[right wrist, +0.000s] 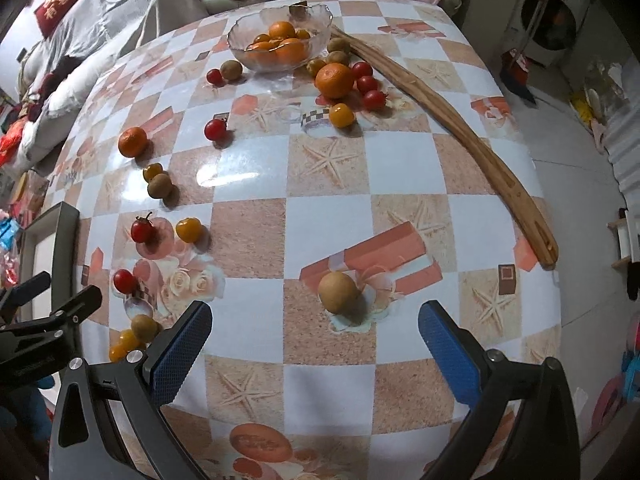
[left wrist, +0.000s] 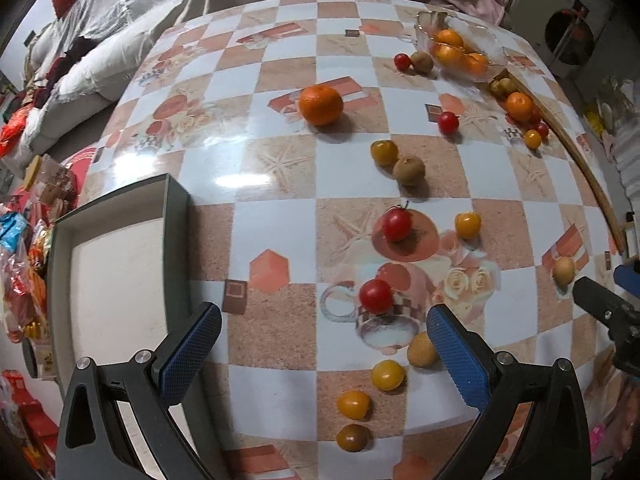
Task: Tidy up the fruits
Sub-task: 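Move both tools over the scattered fruits on the table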
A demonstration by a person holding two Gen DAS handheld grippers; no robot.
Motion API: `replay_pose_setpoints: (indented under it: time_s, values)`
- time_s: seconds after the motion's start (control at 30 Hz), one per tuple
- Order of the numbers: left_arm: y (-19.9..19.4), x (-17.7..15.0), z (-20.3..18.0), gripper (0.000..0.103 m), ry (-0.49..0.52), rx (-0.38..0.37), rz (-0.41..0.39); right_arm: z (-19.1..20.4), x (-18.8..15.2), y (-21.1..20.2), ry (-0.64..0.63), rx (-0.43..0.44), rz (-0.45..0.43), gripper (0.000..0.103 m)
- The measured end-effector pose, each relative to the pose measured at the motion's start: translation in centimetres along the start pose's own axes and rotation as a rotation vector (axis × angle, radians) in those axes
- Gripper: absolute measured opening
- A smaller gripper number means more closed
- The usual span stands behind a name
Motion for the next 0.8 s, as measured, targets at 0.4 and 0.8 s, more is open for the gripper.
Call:
replay_pose_setpoints:
  time_s: [0.4, 0.8]
  values:
    - [0.8, 0.4, -0.4, 0.103, 0.013, -0.01, 0.014, -0.3, -0.6, 0.5, 0.021, -0.022, 0.028, 0.103]
    - [1.4, -0.1, -0.4, 0.103, 0.021, 0.005, 0.025, -0.9, -1.9, 0.9, 0.03, -0.016, 0.054, 0.103]
Point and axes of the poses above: each gripper's, at about its wrist camera, not at the fingertips, and y roughly the way its jaws point, z to its left, x to its top, the point moved 4 cm from there along y, roughly the way its jaws point, and after that the axes turned 1 degree about y, right-handed, at the moved point
